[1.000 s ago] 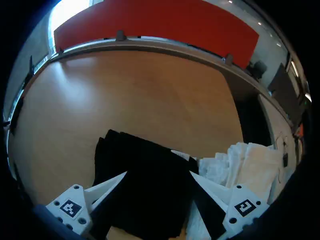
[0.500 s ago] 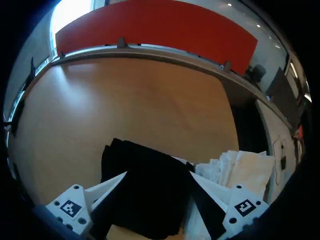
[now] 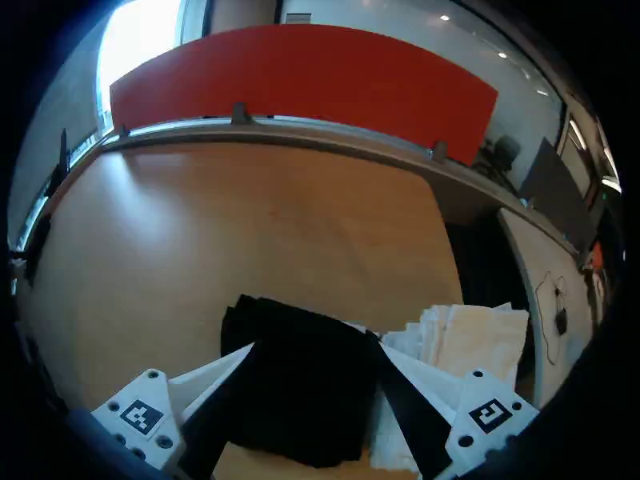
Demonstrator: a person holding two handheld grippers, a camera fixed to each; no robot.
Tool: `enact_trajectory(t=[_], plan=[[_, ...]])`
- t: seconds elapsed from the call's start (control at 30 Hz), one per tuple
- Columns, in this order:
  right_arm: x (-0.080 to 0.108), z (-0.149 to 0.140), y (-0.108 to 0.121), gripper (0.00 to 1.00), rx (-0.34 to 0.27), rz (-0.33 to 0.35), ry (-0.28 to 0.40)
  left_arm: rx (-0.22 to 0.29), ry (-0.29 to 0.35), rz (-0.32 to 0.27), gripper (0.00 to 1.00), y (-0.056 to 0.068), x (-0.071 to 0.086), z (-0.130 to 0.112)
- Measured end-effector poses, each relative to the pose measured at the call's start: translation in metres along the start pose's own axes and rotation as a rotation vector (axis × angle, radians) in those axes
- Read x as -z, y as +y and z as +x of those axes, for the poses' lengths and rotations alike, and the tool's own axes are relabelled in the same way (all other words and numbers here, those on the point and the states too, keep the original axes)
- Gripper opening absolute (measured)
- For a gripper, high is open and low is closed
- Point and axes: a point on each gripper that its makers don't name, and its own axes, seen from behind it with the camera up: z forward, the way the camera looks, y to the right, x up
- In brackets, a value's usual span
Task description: Fold towel
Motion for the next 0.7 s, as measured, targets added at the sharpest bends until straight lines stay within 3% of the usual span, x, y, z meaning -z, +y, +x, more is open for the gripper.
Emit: enact_trajectory(t=[0.2, 0.5, 0.7], plan=[[0.022, 0.012, -0.001, 1.00, -0.045, -0.042, 0.092, 0.008, 0.021, -0.009, 0.76, 0.001, 0.000, 0.007], [0.055, 0.031, 0.005, 1.00, -0.166, -0.115, 0.269, 0.009, 0.047, -0.016, 0.76, 0.001, 0.003, 0.015], [0.063, 0.030, 0.012, 1.00, -0.218, -0.148, 0.308, 0.005, 0.060, -0.013, 0.76, -0.002, 0.004, 0.019]])
